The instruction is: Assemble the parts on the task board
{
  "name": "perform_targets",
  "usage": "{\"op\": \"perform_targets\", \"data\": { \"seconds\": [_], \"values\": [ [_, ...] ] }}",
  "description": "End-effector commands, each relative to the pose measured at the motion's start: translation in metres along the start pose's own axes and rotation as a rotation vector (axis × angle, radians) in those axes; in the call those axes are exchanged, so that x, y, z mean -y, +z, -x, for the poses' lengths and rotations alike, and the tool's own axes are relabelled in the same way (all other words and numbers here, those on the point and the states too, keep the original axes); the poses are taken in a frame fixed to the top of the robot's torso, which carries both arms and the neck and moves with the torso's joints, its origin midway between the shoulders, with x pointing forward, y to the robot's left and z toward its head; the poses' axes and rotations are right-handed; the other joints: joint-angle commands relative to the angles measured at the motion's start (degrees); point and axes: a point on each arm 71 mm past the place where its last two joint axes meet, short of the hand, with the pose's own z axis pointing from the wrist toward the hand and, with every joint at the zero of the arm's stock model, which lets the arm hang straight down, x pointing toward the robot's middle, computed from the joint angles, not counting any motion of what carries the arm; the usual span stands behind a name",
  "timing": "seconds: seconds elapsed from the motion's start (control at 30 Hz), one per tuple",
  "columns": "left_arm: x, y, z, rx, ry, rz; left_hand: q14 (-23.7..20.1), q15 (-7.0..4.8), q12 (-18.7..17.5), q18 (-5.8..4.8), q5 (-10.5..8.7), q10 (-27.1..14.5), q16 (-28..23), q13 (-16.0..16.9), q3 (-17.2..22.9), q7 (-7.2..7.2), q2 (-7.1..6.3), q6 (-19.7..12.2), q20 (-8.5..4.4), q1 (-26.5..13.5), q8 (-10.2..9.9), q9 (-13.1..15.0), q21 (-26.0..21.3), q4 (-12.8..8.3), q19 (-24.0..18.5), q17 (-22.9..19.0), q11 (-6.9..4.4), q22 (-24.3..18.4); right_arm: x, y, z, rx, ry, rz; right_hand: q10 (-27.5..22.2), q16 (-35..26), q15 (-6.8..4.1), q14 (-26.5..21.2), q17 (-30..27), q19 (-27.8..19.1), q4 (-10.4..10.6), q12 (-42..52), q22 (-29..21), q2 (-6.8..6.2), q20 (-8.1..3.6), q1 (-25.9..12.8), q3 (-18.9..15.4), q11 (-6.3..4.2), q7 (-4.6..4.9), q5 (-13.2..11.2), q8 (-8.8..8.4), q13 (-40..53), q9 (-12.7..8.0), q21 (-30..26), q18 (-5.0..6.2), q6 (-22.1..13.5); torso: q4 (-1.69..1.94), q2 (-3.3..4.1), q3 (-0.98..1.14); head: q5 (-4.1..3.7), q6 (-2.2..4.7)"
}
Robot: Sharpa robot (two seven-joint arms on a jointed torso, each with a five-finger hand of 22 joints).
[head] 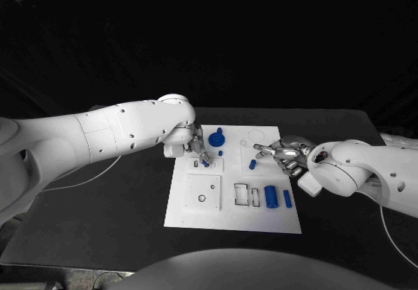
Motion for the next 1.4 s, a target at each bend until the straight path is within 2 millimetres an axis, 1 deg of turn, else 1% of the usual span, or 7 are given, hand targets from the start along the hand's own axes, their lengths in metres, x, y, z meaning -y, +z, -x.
{"op": "perform_targets", "data": {
  "seconds": [0.03, 0.13, 0.2, 0.77, 1.07, 1.17, 1.4],
  "values": [
    [-0.0079, -0.0005, -0.0009, -0.009, 0.001, 0.133, 6.0, -0.13, 0.1, -0.43, 0.16, 5.8, 0.1, 15.1, 0.3, -4.53, 0.71, 4.7, -0.23, 0.1, 0.3, 0.1, 0.1, 0.1, 6.0, 15.1, -0.58, 15.1, -0.0004, 0.0000, -0.0016, -0.011, -0.005, 0.005, 6.0, 0.2, 0.28, 6.0, 15.1, 6.0, -0.1, 0.2, 15.1, -0.10, 0.28, 0.5, -0.3, 0.33, 1.90, 0.2, 0.18, 15.1, 0.1, 0.3, -0.81, -0.5, 0.02, 0.03, 0.01, 0.00, 0.00],
    [-0.0082, -0.0003, -0.0008, -0.009, 0.000, 0.134, 6.0, -0.12, 0.1, -0.43, 0.14, 5.8, 0.1, 15.1, 0.4, -4.52, 0.82, 4.7, -0.24, 0.2, 0.3, 0.1, 0.1, 0.1, 6.0, 15.1, -0.57, 15.1, -0.0004, 0.0000, -0.0016, -0.011, -0.005, 0.005, 6.0, 0.2, 0.28, 6.0, 15.1, 6.0, -0.1, 0.2, 15.1, -0.08, 0.28, 0.5, -0.3, 0.33, 1.90, 0.3, 0.19, 15.1, 0.1, 0.3, -0.81, -0.5, 0.02, 0.02, 0.00, 0.03, 0.00],
    [-0.0088, -0.0001, -0.0009, -0.008, -0.002, 0.135, 6.0, -0.12, 0.1, -0.43, 0.11, 5.8, 0.1, 15.1, 0.5, -4.52, 0.85, 4.7, -0.24, 0.2, 0.2, 0.1, 0.1, 0.0, 6.0, 15.1, -0.57, 15.1, -0.0004, -0.0002, -0.0016, -0.011, -0.005, 0.005, 6.0, 0.2, 0.28, 6.0, 15.1, 6.0, -0.1, 0.2, 15.1, -0.08, 0.28, 0.5, -0.3, 0.33, 1.90, 0.3, 0.19, 15.1, 0.1, 0.3, -0.81, -0.5, -0.06, 0.01, 0.01, 0.07, 0.00],
    [-0.0103, 0.0014, -0.0011, -0.009, -0.006, 0.137, 6.0, -0.10, 0.1, -0.43, -0.01, 5.8, 0.1, 15.1, 0.7, -4.50, 0.93, 4.6, -0.25, 0.4, 0.1, 0.1, 0.1, 0.0, 6.0, 15.1, -0.56, 15.1, -0.0006, 0.0001, -0.0019, -0.012, -0.006, 0.005, 6.0, 0.2, 0.28, 6.0, 15.1, 6.0, -0.1, 0.2, 15.1, -0.08, 0.28, 0.5, -0.3, 0.33, 1.90, 0.3, 0.19, 15.1, 0.1, 0.3, -0.81, -0.5, 0.01, -0.01, 0.04, 0.00, 0.00],
    [-0.0105, 0.0021, -0.0012, -0.010, -0.007, 0.132, 6.0, -0.09, 0.1, -0.43, -0.05, 5.8, 0.1, 15.1, 0.7, -4.49, 0.96, 4.6, -0.25, 0.4, 0.1, 0.1, 0.1, 0.0, 6.0, 15.1, -0.56, 15.1, -0.0007, 0.0002, -0.0019, -0.012, -0.006, 0.005, 6.0, 0.2, 0.28, 6.0, 15.1, 6.0, -0.1, 0.2, 15.1, -0.07, 0.28, 0.6, -0.3, 0.33, 1.90, 0.3, 0.21, 15.1, 0.1, 0.3, -0.81, -0.5, -0.07, -0.02, 0.00, -0.08, 0.00],
    [-0.0102, 0.0023, -0.0014, -0.012, -0.007, 0.130, 6.0, -0.08, 0.1, -0.43, -0.10, 5.8, 0.1, 15.1, 0.8, -4.48, 1.00, 4.6, -0.25, 0.5, 0.1, 0.2, 0.1, 0.0, 6.0, 15.1, -0.55, 15.1, -0.0007, 0.0002, -0.0019, -0.012, -0.006, 0.006, 6.0, 0.2, 0.28, 6.0, 15.1, 6.0, -0.1, 0.2, 15.1, -0.06, 0.28, 0.7, -0.4, 0.33, 1.90, 0.4, 0.22, 15.1, 0.1, 0.3, -0.81, -0.5, 0.02, -0.01, 0.02, -0.15, 0.00],
    [-0.0086, 0.0027, -0.0020, -0.016, -0.002, 0.127, 6.0, -0.05, 0.1, -0.43, -0.27, 5.8, 0.1, 15.1, 0.9, -4.43, 1.10, 4.5, -0.25, 0.6, 0.0, 0.2, 0.1, 0.0, 6.0, 15.1, -0.52, 15.1, -0.0009, 0.0002, -0.0022, -0.012, -0.006, 0.006, 6.0, 0.2, 0.28, 6.0, 15.1, 6.0, -0.1, 0.2, 15.1, -0.06, 0.28, 0.7, -0.4, 0.33, 1.90, 0.4, 0.22, 15.1, 0.1, 0.3, -0.81, -0.5, 0.04, 0.04, 0.02, -0.14, 0.00]
  ]
}}
